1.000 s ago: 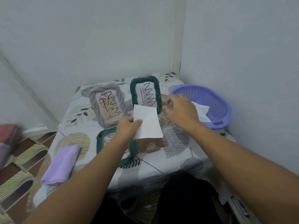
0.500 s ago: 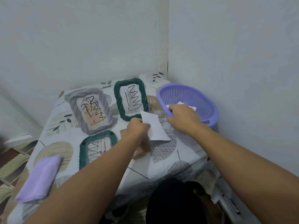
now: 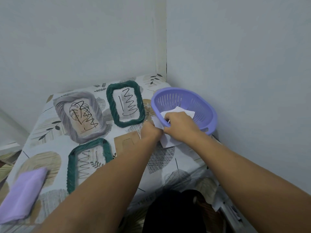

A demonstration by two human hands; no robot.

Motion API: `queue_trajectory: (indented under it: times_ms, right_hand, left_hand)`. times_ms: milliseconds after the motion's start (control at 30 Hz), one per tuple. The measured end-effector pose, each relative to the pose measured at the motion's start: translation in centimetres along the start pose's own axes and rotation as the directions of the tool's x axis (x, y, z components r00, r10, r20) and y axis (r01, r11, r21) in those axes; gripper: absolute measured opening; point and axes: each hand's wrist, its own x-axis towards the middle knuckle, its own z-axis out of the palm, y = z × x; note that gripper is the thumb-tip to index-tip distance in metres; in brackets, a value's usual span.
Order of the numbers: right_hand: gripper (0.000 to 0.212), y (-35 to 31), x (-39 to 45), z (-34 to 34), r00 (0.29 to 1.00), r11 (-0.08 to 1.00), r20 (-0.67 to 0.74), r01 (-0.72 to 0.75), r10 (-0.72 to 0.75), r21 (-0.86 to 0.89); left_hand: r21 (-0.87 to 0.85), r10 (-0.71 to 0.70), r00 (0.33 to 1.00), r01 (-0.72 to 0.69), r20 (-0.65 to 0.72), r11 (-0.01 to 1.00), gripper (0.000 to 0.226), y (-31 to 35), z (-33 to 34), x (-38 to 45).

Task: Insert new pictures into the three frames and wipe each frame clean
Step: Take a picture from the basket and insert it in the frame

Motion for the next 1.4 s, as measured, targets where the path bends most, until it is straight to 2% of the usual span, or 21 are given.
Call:
queue_trajectory:
  times_ms: [67, 100, 167, 233, 367, 467, 533, 600, 667, 700, 733, 800, 867, 933, 967, 1167, 1400]
  right_hand:
    - [0.011, -0.2, -0.2, 0.4, 1.000, 1.000, 0.011, 0.004, -0.004, -0.015]
    - [0.013, -0.2, -0.3, 0.5, 1.000, 1.000, 0.020, 0.008, -0.008, -0.022]
    - [0.027, -0.3, -0.4, 0.6, 0.999, 1.000, 0.036, 0.010, -0.009, -0.008]
    - [0.042, -0.3, -0.2, 0.3, 0.998, 0.999, 0.056, -0.024, 0.022, 0.046]
    - [0.052, 0.1, 0.5, -0.5, 0.993, 0.984, 0.063, -0.108, 0.100, 0.141]
    - [0.052, 0.4, 0.4, -0.8, 0.991, 0.977, 0.065, -0.127, 0.118, 0.169]
    - [0.050, 0.8, 0.4, -1.0, 0.990, 0.974, 0.059, -0.139, 0.131, 0.179]
    - [0.046, 1.3, 0.9, -1.2, 0.989, 0.978, 0.051, -0.148, 0.142, 0.147]
    - [0.040, 1.9, 1.6, -1.5, 0.988, 0.983, 0.040, -0.155, 0.152, 0.094]
    - [0.036, 2.2, 2.1, -1.6, 0.987, 0.985, 0.033, -0.161, 0.159, 0.068]
    - [0.031, 2.5, 2.5, -1.8, 0.986, 0.985, 0.033, -0.166, 0.165, 0.044]
    - [0.023, 3.2, 3.2, -2.1, 0.984, 0.985, 0.044, -0.171, 0.171, -0.005]
    - [0.021, 3.7, 3.8, -2.2, 0.981, 0.982, 0.066, -0.177, 0.181, -0.061]
    - [0.022, 4.3, 4.3, -2.1, 0.977, 0.976, 0.093, -0.183, 0.194, -0.119]
    - [0.024, 4.6, 4.5, -2.0, 0.973, 0.971, 0.107, -0.187, 0.204, -0.146]
    - [0.053, 6.5, 4.4, -0.5, 0.924, 0.946, 0.216, -0.290, 0.316, -0.145]
    - [0.085, 6.2, 4.7, -0.2, 0.880, 0.908, 0.227, -0.391, 0.416, -0.148]
  left_hand:
    - [0.107, 0.069, 0.998, -0.068, -0.004, 0.992, 0.009, 1.4, -1.0, -2.4]
    - [0.171, 0.084, 0.996, -0.082, -0.009, 0.982, 0.020, 1.5, -1.3, -2.5]
    - [0.289, 0.119, 0.992, -0.107, -0.027, 0.951, 0.022, 1.5, -1.9, -2.4]
    - [0.309, 0.125, 0.992, -0.110, -0.031, 0.945, 0.016, 1.3, -2.2, -2.0]
    - [0.305, 0.111, 0.994, -0.111, 0.017, 0.946, 0.011, 1.0, -2.0, -2.0]
    - [0.192, 0.079, 0.997, -0.079, 0.011, 0.978, 0.011, 0.7, -1.5, -1.9]
    - [0.183, 0.069, 0.998, -0.069, 0.007, 0.981, 0.014, 0.9, -1.4, -2.0]
    - [0.249, 0.088, 0.996, -0.091, 0.025, 0.964, 0.017, 1.2, -1.7, -2.0]
    - [0.375, 0.120, 0.992, -0.125, 0.035, 0.919, 0.011, 1.7, -2.3, -1.7]
    - [0.426, 0.141, 0.990, -0.131, 0.009, 0.895, 0.008, 2.0, -2.6, -1.4]
    - [0.448, 0.160, 0.986, -0.126, -0.039, 0.885, 0.015, 2.2, -2.9, -1.1]
    - [0.413, 0.213, 0.968, -0.142, -0.131, 0.899, 0.019, 3.2, -3.7, -0.6]
    - [0.277, 0.226, 0.955, -0.167, -0.193, 0.946, 0.015, 3.9, -4.2, 0.0]
    - [0.114, 0.160, 0.973, -0.143, -0.169, 0.983, 0.031, 4.4, -4.3, 0.2]
    - [0.086, 0.132, 0.983, -0.122, -0.129, 0.989, 0.039, 4.5, -4.3, 0.2]
    - [0.035, 0.107, 0.993, -0.105, -0.056, 0.994, 0.045, 4.5, -3.6, 0.3]
    - [0.062, 0.110, 0.993, -0.108, -0.036, 0.992, 0.042, 4.8, -3.9, 0.0]
